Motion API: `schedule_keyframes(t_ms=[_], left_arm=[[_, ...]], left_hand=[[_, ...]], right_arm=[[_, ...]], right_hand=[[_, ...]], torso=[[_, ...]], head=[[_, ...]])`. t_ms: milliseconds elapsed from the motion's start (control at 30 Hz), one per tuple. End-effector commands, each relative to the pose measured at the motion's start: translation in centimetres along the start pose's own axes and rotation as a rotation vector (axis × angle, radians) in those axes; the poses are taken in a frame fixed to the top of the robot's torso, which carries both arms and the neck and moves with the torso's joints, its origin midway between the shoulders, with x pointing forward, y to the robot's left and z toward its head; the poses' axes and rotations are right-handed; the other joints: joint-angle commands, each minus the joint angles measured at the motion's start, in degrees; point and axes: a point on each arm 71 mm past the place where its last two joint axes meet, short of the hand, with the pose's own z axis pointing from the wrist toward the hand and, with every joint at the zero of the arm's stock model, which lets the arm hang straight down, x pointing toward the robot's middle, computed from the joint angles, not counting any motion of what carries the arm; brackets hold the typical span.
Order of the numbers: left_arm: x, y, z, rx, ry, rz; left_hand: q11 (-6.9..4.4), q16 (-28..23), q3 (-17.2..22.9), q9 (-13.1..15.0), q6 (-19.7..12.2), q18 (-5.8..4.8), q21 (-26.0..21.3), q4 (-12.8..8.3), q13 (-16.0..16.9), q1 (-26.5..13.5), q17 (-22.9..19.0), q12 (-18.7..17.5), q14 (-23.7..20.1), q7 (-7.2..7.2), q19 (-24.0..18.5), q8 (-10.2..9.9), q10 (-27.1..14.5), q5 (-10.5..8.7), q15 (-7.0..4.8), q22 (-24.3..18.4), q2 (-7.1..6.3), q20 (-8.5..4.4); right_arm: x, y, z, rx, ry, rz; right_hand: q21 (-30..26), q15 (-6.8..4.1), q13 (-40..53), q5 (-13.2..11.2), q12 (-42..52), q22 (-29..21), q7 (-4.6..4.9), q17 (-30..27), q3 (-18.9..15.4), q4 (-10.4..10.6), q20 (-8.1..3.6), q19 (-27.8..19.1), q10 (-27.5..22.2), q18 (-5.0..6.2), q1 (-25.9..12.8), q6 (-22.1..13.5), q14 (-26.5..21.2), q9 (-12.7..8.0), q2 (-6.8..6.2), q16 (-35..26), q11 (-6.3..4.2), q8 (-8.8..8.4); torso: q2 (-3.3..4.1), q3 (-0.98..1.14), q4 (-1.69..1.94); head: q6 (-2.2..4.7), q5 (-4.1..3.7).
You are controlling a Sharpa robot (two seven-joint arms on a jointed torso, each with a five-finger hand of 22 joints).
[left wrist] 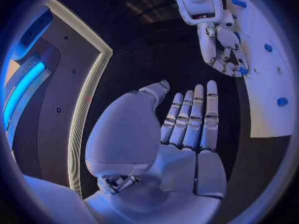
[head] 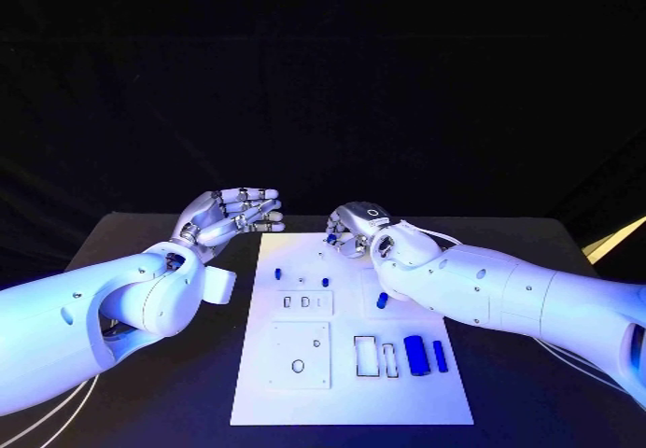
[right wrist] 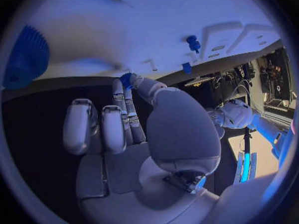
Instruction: Assemble the parts on the task board
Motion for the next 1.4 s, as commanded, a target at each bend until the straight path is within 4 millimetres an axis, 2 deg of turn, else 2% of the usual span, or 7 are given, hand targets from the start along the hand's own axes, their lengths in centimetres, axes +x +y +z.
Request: schedule_keyframes(t_ms=[33, 200, 433, 967, 1200, 1400], left_arm=[[0.0, -0.1, 0.1, 0.004, 0.000, 0.000], [-0.2, -0.1, 0.1, 0.004, -0.003, 0.002], [-0.2, -0.1, 0.1, 0.003, -0.004, 0.002], [-0.1, -0.1, 0.2, 0.003, -0.002, 0.001], [-0.1, -0.1, 0.2, 0.004, -0.002, 0.001], [0.0, -0.1, 0.2, 0.004, -0.001, 0.000]], left_hand=[[0.34, -0.71, 0.61, 0.85, -0.39, 0.11, 0.84, 0.21, 0.83, -0.05, 0.92, -0.47, -0.54, 2.49, 0.80, 0.50, -0.28, -0.14, -0.05, 0.87, -1.12, -0.30], [0.34, -0.71, 0.61, 0.85, -0.39, 0.11, 0.84, 0.21, 0.83, -0.05, 0.92, -0.47, -0.54, 2.49, 0.80, 0.50, -0.28, -0.14, -0.05, 0.87, -1.12, -0.30], [0.34, -0.71, 0.61, 0.85, -0.39, 0.11, 0.84, 0.21, 0.83, -0.05, 0.92, -0.47, -0.54, 2.49, 0.80, 0.50, -0.28, -0.14, -0.05, 0.87, -1.12, -0.30], [0.36, -0.77, 0.63, 0.86, -0.41, 0.10, 0.90, 0.09, 0.84, -0.07, 0.99, -0.45, -0.61, 2.50, 0.79, 0.48, -0.32, -0.16, -0.03, 0.90, -1.13, -0.30], [0.36, -0.77, 0.63, 0.86, -0.41, 0.10, 0.90, 0.09, 0.84, -0.07, 0.99, -0.45, -0.61, 2.50, 0.79, 0.48, -0.32, -0.16, -0.03, 0.90, -1.13, -0.30], [0.36, -0.77, 0.63, 0.86, -0.41, 0.10, 0.90, 0.09, 0.84, -0.07, 0.99, -0.45, -0.61, 2.50, 0.79, 0.48, -0.32, -0.16, -0.03, 0.90, -1.13, -0.30]], right_arm=[[-0.2, -0.1, 0.0, 0.001, -0.011, -0.004], [-0.4, -0.1, 0.0, 0.000, -0.019, -0.003], [-0.5, 0.1, 0.0, -0.005, -0.024, 0.000], [-0.3, 1.0, 0.3, -0.023, -0.018, 0.008], [-0.2, 1.0, 0.5, -0.021, -0.005, 0.006], [-0.1, 0.8, 0.5, -0.015, 0.002, 0.002]], right_hand=[[0.88, -0.07, 0.53, 0.52, 0.07, 0.80, 0.11, 0.87, 3.31, -0.13, 0.00, 0.44, 1.24, -1.20, -1.83, 0.56, 3.01, 2.80, 1.76, 0.76, -0.79, 2.54], [0.95, -0.06, 0.53, 0.52, 0.09, 0.90, 0.11, 0.90, 3.31, -0.10, 0.01, 0.49, 1.24, -1.22, -1.89, 0.55, 3.02, 2.83, 1.74, 0.78, -0.79, 2.55], [0.95, -0.06, 0.53, 0.52, 0.09, 0.90, 0.11, 0.90, 3.31, -0.10, 0.01, 0.49, 1.24, -1.22, -1.89, 0.55, 3.02, 2.83, 1.74, 0.78, -0.79, 2.55], [0.94, -0.02, 0.52, 0.51, 0.09, 0.91, 0.15, 0.93, 3.31, 0.00, 0.05, 0.46, 1.15, -1.21, -2.14, 0.42, 3.02, 2.96, 1.58, 0.83, -0.74, 2.55], [0.92, -0.01, 0.51, 0.51, 0.07, 0.90, 0.18, 0.91, 3.31, 0.04, 0.06, 0.45, 1.08, -1.21, -2.22, 0.35, 3.01, 2.98, 1.53, 0.84, -0.72, 2.52], [0.87, 0.04, 0.47, 0.52, 0.04, 0.85, 0.24, 0.90, 3.35, 0.11, 0.10, 0.40, 0.89, -1.19, -2.37, 0.16, 3.01, 3.03, 1.42, 0.85, -0.66, 2.45]], torso=[[0.07, -0.04, -0.01], [0.14, 0.05, 0.08], [0.21, -0.04, 0.09], [0.31, -0.05, 0.18], [0.30, -0.02, 0.03], [0.34, -0.03, 0.05]], head=[[0.15, 0.01], [0.20, 0.08], [0.21, 0.14], [0.05, 0.27], [-0.20, 0.65], [-0.30, 0.72]])
